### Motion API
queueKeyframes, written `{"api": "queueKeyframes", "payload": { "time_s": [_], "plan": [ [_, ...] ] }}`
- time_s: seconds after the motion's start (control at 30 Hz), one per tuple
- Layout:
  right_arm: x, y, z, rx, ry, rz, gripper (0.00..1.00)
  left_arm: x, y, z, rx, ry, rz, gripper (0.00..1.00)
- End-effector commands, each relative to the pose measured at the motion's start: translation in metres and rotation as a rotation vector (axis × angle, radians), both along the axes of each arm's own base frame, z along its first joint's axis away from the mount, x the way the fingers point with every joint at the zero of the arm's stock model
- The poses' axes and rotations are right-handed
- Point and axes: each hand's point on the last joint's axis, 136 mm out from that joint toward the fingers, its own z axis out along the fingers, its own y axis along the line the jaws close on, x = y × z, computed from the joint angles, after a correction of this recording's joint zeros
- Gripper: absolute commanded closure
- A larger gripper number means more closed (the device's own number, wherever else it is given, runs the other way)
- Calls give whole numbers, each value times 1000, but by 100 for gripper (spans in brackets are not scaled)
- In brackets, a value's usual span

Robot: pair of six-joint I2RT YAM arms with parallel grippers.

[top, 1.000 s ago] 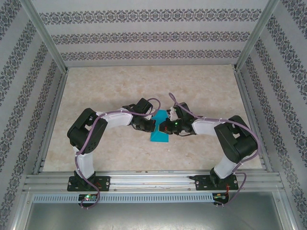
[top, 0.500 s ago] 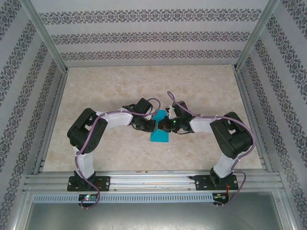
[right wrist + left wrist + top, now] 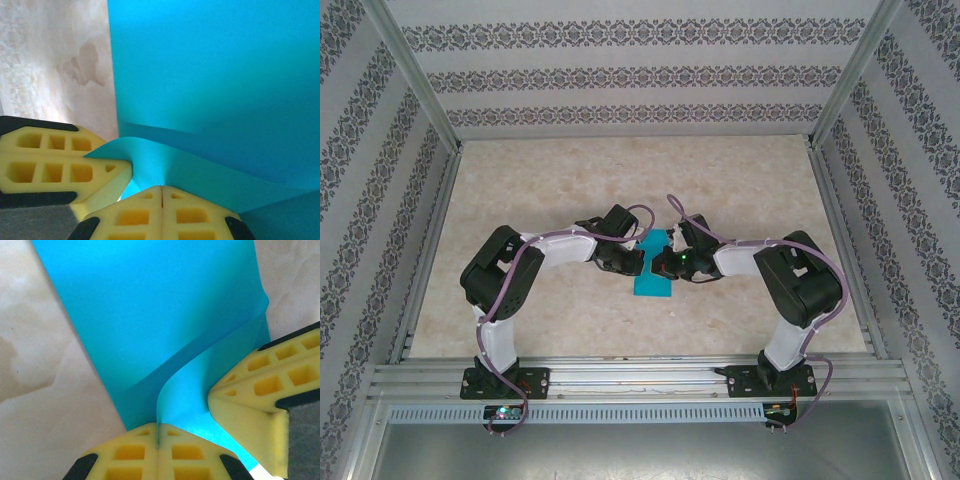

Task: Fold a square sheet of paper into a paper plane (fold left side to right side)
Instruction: Fold the triangle a second time at the center of the table.

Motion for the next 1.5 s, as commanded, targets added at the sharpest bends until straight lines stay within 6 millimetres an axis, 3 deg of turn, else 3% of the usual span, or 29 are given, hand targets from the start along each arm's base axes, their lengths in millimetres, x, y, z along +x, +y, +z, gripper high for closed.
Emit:
{"api": "queueKeyframes", "payload": {
  "time_s": [0.0, 0.23, 0.53, 0.73, 1.03, 1.47],
  "plan": [
    [-5, -5, -13, -54, 19, 7, 100, -3, 12, -21, 62, 32, 2, 100],
    [-12, -12, -22, -86, 46, -5, 100, 0, 10, -13, 48, 19, 17, 91],
    [-19, -16, -27, -89, 53, -6, 100, 17, 18, 43, 19, -86, 79, 81],
    [-17, -13, -22, -75, 41, -4, 100, -5, 23, 61, -16, -52, 69, 84],
    [-18, -12, -22, -72, 41, 0, 100, -52, -5, 58, -188, 114, 49, 93],
    [-19, -12, -24, -79, 49, 3, 100, -56, -24, 34, -213, 185, 21, 95]
  ]
}}
